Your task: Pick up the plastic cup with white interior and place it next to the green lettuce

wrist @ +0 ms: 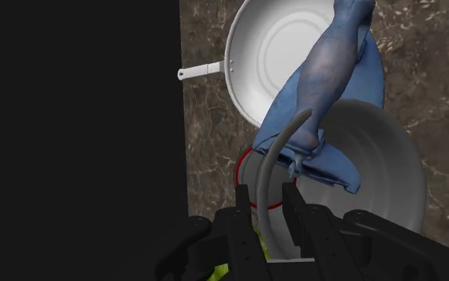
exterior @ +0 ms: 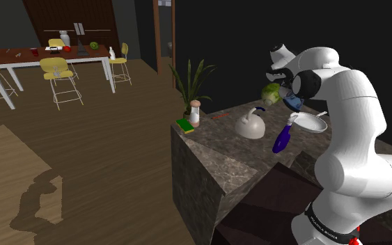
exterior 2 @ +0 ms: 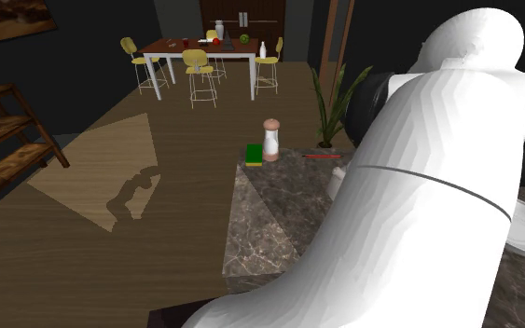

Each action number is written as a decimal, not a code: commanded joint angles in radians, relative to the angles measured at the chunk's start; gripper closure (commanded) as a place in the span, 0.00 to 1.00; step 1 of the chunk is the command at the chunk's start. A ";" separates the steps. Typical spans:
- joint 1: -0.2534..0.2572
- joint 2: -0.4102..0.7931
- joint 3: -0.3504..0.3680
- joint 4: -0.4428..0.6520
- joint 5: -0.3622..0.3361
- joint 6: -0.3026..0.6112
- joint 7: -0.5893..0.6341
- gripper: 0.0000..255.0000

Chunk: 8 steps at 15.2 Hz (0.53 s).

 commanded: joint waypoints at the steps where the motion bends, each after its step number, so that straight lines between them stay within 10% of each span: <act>1: 0.001 0.008 -0.002 -0.009 -0.004 0.016 0.013 1.00; 8: 0.003 0.042 -0.011 -0.039 -0.019 0.066 0.057 1.00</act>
